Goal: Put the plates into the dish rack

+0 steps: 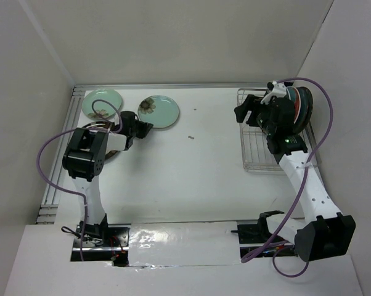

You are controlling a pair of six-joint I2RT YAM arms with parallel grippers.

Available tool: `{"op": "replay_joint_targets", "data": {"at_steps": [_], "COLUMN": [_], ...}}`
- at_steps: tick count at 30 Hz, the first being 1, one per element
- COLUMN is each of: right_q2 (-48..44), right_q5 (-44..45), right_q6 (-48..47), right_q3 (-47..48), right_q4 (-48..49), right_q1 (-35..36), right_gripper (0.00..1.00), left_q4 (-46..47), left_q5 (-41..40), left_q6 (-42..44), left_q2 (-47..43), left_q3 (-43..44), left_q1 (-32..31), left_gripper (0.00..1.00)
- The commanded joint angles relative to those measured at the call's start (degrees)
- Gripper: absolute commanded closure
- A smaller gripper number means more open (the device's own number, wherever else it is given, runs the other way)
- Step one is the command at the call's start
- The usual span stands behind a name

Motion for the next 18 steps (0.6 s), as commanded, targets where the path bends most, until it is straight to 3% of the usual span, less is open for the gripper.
{"op": "replay_joint_targets", "data": {"at_steps": [1,8,18], "right_q2": [1.3,3.9,7.9], "right_q5": [-5.4,-14.8,-20.8], "right_q6": [-0.9,0.2,4.1], "right_q3": [3.0,2.5,-0.8], "right_q4": [-1.4,-1.4,3.8], "right_q1": [1.3,3.0,7.2], "right_gripper": [0.20,0.15,0.14], "left_q4": [3.3,16.9,25.3], "left_q5": [5.6,21.6,40.2], "left_q6": [9.6,11.4,10.2], "left_q2": [-7.5,-18.7,-30.3], "left_q3": [-4.5,-16.3,-20.2], "left_q1": [-0.4,-0.4,-1.0], "left_gripper": [1.00,1.00,1.00]}}
